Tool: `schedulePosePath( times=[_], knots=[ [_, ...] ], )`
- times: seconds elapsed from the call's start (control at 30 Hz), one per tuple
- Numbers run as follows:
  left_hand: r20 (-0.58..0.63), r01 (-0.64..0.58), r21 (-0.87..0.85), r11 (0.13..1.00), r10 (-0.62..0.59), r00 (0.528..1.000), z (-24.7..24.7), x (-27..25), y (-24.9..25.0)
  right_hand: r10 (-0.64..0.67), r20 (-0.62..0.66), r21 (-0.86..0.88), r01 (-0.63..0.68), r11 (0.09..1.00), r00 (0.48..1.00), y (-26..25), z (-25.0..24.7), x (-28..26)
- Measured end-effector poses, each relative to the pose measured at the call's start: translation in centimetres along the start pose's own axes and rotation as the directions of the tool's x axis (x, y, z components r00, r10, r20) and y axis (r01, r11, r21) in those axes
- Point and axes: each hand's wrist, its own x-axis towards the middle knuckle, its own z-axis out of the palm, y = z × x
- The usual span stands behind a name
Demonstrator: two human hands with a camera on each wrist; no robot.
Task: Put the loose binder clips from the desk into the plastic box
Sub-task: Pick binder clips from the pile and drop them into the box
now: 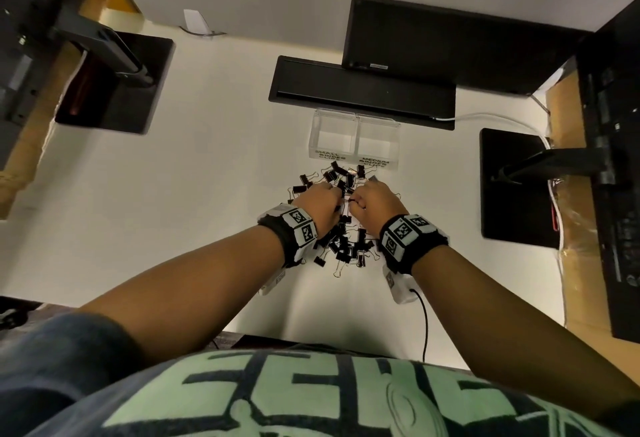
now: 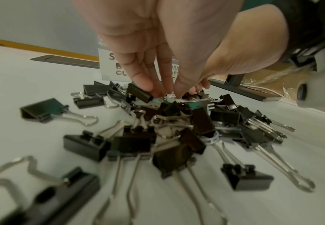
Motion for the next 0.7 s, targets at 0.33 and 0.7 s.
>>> schedulePosePath(
  times=[0.33,0.7],
  knots=[
    [-0.003,0.052,-0.237,0.970,-0.054,0.999,-1.1,-1.8,-1.8,0.413,0.075,0.842,-0.279,0.462,0.908,2.7,-2.7,-1.3],
    [-0.133,0.075,-0.213,0.974,-0.105,0.986,-1.7,0.2,-1.8,0.352,0.216,0.915,-0.314,0.254,0.911,1.1,-2.9,-0.4]
  ],
)
